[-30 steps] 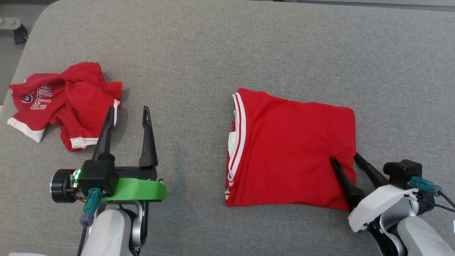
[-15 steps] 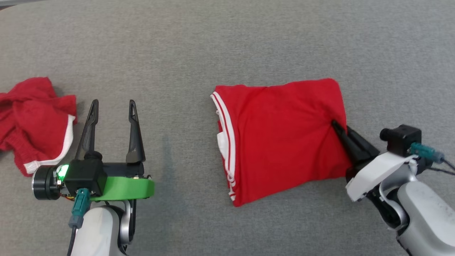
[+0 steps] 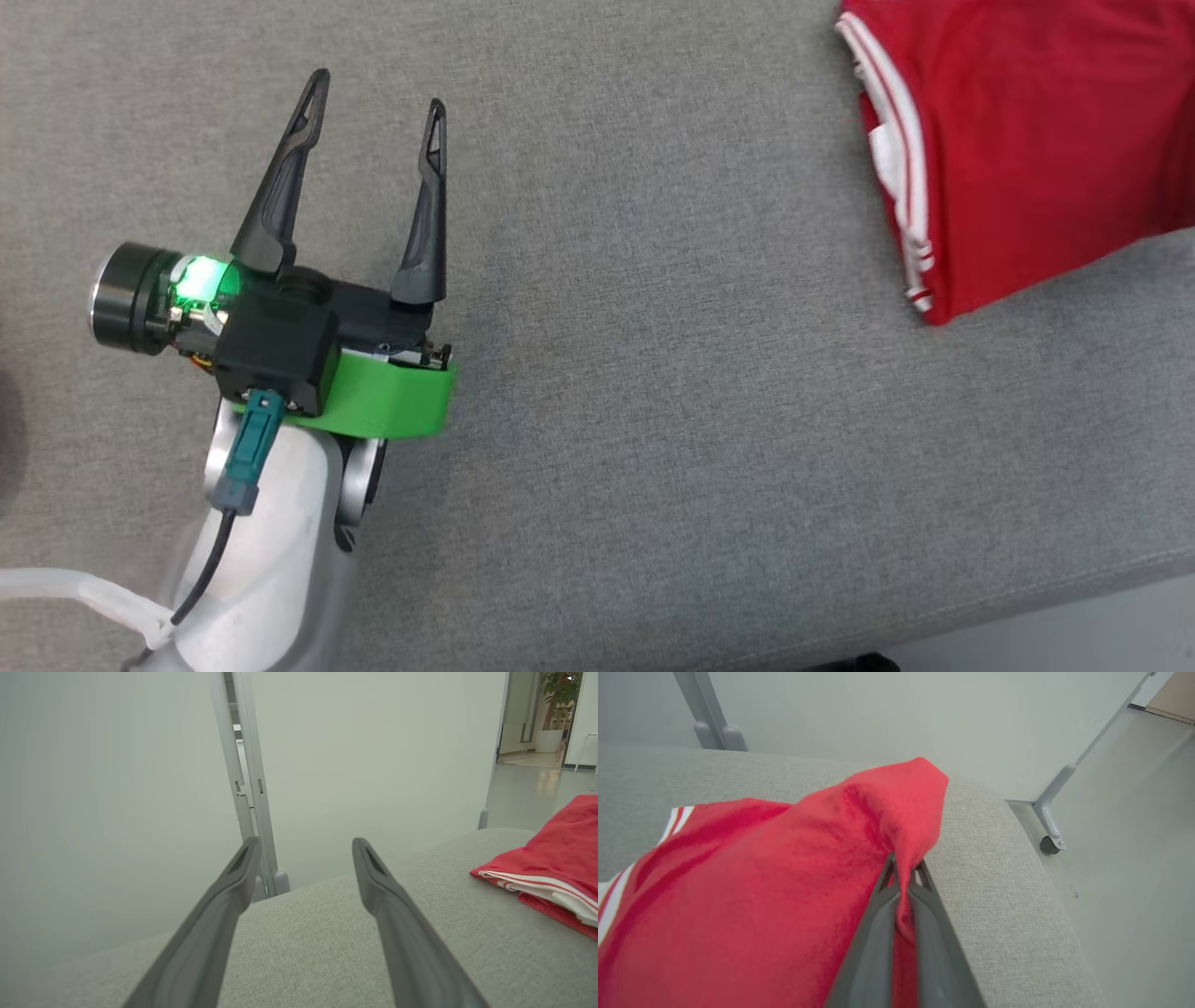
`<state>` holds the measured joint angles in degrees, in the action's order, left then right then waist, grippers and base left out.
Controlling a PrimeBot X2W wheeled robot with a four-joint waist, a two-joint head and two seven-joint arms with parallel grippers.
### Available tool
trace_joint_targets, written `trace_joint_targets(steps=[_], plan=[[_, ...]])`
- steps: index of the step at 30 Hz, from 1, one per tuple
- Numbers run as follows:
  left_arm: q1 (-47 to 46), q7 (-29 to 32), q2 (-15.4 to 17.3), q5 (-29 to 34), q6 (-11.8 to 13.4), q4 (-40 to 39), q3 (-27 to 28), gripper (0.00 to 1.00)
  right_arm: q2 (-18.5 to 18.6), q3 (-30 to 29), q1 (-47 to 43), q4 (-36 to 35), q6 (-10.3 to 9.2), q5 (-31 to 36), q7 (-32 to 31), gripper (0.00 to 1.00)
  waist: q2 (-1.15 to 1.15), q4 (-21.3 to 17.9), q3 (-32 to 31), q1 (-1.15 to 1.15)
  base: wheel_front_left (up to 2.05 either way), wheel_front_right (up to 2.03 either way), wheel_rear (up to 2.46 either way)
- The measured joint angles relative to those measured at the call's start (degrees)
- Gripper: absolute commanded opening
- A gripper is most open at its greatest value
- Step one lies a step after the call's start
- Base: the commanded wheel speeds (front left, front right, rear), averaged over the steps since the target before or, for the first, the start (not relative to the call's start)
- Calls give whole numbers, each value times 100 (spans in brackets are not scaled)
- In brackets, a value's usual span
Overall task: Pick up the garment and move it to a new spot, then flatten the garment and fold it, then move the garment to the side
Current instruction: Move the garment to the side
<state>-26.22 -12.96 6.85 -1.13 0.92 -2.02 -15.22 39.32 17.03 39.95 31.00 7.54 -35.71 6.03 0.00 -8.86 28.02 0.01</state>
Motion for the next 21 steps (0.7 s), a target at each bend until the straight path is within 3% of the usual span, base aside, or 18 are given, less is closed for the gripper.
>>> trace_joint_targets(steps=[5, 11, 12, 13, 14, 18, 21], plan=[[-235, 29, -26, 105, -60, -142, -183, 100, 422, -185, 671, 627, 0, -151, 260, 0, 0, -9, 537, 1, 0, 0, 0], [-398, 37, -25, 175, -92, -209, -322, 100, 566, -174, 1196, 1250, 0, -209, 525, 0, 0, 54, 1056, 1, 0, 0, 0], [-407, 37, -25, 178, -93, -208, -336, 100, 557, -192, 1257, 1386, 0, -209, 580, 23, 0, 66, 1121, 1, 0, 0, 0], [-417, 37, -25, 178, -99, -199, -345, 100, 546, -219, 1308, 1510, 1, -201, 631, 78, 0, 76, 1168, 1, 0, 0, 0], [-437, 36, -26, 169, -112, -171, -356, 100, 545, -240, 1338, 1653, 0, -167, 681, 100, 0, 90, 1211, 0, 0, 0, 0], [-457, 18, -22, 133, -116, -40, -378, 100, 405, -456, 1349, 2002, 0, 13, 872, 100, 0, 134, 1186, 0, 0, 0, 0], [-434, -7, -19, 98, -109, 55, -376, 100, 293, -722, 1169, 1836, 0, 122, 889, 100, 0, 142, 1055, 0, 0, 0, 0]])
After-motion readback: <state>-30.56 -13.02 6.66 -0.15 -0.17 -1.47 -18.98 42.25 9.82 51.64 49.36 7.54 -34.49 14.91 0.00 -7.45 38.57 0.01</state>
